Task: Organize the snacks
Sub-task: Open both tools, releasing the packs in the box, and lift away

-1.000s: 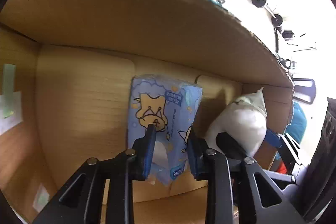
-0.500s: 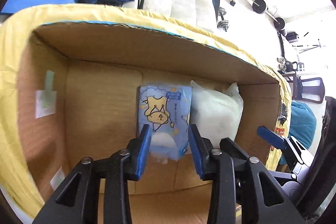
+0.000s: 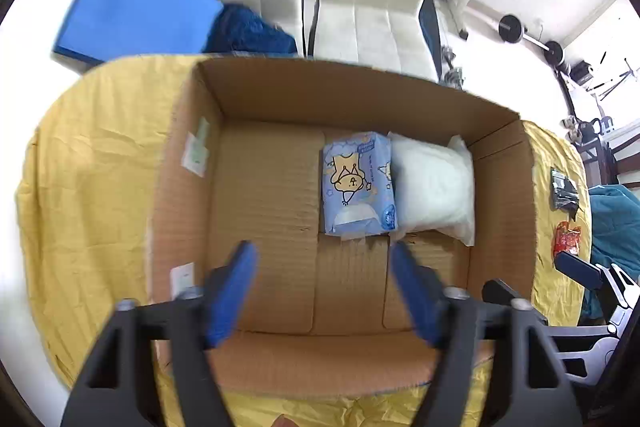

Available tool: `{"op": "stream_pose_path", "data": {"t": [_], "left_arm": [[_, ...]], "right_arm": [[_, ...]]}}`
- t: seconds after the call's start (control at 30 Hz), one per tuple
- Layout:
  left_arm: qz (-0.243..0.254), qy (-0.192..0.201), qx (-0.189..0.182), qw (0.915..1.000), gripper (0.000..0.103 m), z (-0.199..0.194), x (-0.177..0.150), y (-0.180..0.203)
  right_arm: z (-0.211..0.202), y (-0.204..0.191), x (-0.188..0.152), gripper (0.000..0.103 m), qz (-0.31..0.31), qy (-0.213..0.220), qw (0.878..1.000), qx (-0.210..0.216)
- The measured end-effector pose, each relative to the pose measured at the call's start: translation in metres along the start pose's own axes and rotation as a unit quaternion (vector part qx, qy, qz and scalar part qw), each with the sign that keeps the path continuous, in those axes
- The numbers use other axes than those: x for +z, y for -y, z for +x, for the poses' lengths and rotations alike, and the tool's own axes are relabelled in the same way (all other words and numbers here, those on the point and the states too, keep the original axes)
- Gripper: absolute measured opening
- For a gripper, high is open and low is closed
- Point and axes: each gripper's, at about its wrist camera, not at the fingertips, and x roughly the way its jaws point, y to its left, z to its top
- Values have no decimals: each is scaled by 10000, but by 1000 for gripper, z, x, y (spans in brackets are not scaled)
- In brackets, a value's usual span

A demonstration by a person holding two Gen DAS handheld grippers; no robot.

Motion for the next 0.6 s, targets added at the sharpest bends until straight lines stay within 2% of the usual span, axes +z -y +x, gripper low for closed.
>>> {"op": "stream_pose_path", "data": {"t": [0.17, 0.27, 0.6], "left_arm": [[43, 423, -2, 9991, 94, -40, -17, 0], [-37, 550, -129, 9984, 94, -59, -26, -2], [-8, 979, -191, 9950, 94, -127, -63, 8]], "right_arm": [[-36, 0, -20, 103, 43, 249, 9996, 96], [-62, 1, -35, 103, 54, 443, 9989, 106], [-135, -1, -73, 103, -7, 835, 9961, 281]]}}
